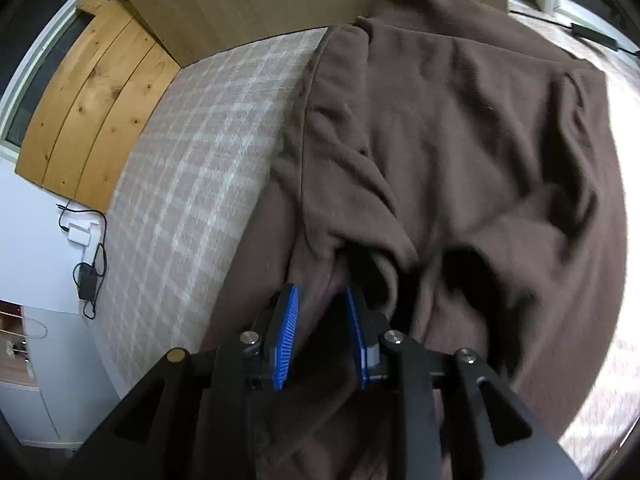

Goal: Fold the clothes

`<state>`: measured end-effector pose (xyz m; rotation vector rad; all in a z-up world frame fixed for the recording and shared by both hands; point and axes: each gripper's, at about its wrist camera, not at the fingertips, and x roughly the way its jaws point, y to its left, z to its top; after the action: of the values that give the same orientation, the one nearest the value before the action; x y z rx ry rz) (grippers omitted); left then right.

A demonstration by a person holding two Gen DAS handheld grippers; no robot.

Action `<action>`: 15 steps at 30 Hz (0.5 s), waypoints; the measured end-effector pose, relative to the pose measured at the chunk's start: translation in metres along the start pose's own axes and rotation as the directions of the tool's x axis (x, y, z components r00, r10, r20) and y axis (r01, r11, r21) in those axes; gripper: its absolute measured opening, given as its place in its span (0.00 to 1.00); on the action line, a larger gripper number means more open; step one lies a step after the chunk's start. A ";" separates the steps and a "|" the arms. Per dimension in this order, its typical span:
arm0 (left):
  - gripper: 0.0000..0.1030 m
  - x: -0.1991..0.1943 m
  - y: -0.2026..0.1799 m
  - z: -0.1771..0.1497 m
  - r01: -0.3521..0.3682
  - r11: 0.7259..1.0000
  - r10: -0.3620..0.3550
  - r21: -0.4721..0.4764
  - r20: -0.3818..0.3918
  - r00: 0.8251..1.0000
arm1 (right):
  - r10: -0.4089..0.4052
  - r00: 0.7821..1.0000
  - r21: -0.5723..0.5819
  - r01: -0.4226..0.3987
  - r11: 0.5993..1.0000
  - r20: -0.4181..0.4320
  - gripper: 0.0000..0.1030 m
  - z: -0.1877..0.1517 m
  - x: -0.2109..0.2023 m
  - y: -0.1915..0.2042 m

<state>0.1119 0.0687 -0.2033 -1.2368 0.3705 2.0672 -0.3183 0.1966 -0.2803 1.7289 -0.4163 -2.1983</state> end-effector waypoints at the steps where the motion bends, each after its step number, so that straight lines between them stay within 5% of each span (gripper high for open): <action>1: 0.40 0.001 0.000 0.001 0.000 1.000 0.000 -0.011 0.001 1.000 | 0.010 1.000 0.000 -0.010 1.000 -0.007 0.24 0.002 0.002 -0.001; 4: 0.32 0.004 0.005 0.003 0.011 0.998 -0.010 -0.055 0.005 1.000 | 0.045 0.998 0.002 -0.045 0.999 -0.033 0.26 0.000 0.002 -0.003; 6: 0.13 0.005 0.010 0.005 0.018 0.996 -0.017 -0.088 0.006 1.000 | 0.085 0.995 0.015 -0.084 0.996 -0.043 0.30 -0.001 0.000 -0.005; 8: 0.10 0.005 0.014 0.004 0.034 0.993 -0.033 -0.112 0.013 0.999 | 0.132 0.991 0.028 -0.131 0.991 -0.039 0.40 -0.003 -0.003 -0.006; 11: 0.06 0.003 0.019 0.002 0.058 0.988 -0.056 -0.146 0.023 0.998 | 0.102 0.994 0.006 -0.101 0.995 -0.033 0.41 -0.004 0.001 -0.005; 12: 0.05 0.002 0.020 0.002 0.066 0.986 -0.063 -0.156 0.027 0.998 | 0.088 0.996 -0.008 -0.088 0.996 -0.029 0.40 -0.004 0.003 -0.003; 14: 0.05 -0.001 0.022 0.002 0.085 0.980 -0.079 -0.180 0.039 0.996 | 0.018 1.000 -0.072 -0.019 0.997 -0.018 0.09 -0.004 0.004 0.006; 15: 0.05 -0.003 0.024 0.003 0.095 0.977 -0.087 -0.190 0.047 0.995 | -0.015 1.000 -0.106 0.014 0.994 -0.011 0.09 -0.004 0.002 0.011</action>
<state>0.0946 0.0520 -0.2015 -1.2986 0.0960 2.0820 -0.3143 0.1856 -0.2789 1.6935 -0.2800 -2.1775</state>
